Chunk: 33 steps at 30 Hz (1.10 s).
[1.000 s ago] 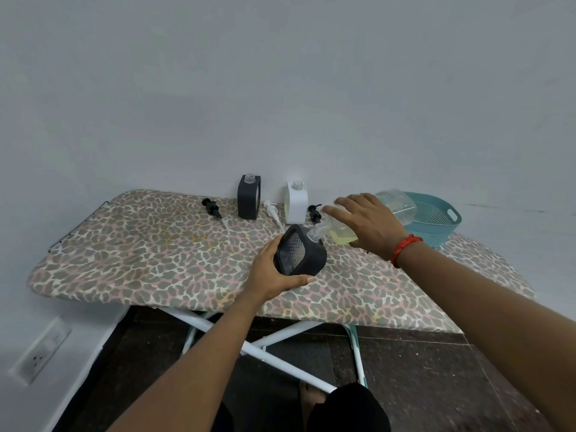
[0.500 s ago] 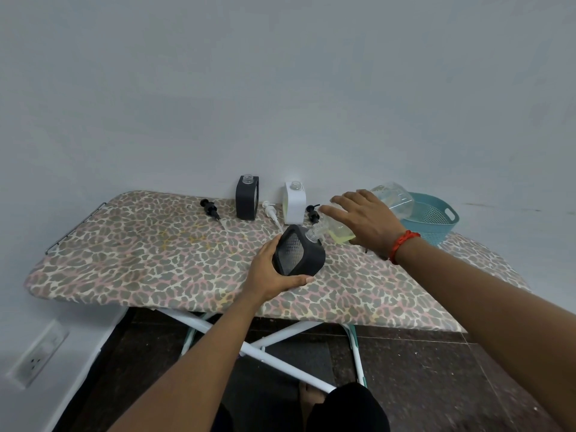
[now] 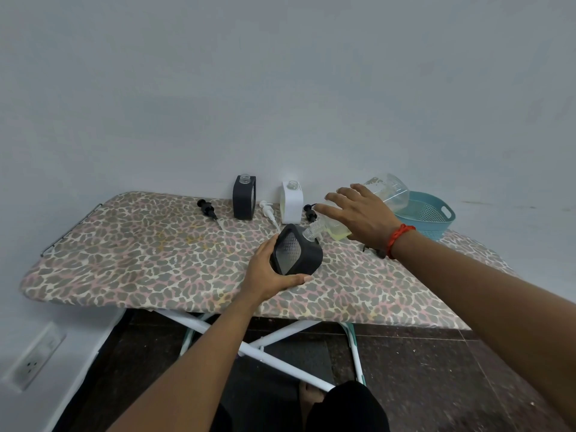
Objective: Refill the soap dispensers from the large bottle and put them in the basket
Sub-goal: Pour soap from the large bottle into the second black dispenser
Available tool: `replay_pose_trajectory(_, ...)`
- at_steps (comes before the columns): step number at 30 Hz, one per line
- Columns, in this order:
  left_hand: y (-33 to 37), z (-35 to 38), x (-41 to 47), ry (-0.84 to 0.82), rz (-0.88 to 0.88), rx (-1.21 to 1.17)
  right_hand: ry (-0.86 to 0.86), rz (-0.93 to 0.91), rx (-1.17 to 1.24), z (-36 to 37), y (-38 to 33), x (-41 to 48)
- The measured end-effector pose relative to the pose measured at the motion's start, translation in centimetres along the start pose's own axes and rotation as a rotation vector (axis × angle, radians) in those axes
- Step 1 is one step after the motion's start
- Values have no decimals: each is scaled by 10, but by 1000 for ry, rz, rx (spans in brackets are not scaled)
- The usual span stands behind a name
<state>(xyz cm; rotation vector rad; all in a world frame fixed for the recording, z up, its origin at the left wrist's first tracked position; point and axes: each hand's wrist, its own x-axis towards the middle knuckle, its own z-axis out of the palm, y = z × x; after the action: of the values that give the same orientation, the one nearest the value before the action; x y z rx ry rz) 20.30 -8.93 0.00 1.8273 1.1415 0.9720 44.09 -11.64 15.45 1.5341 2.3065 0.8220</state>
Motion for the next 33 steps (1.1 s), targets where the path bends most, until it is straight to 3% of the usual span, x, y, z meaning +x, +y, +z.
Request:
replay_pose_trajectory(18,1,-1,-1,14,-48,-2,6,-54,-101,-20,-4,9)
replay_pose_trajectory(33,0,-1,-1,30,-51,-30,101,-206,-282,-41,-12,33)
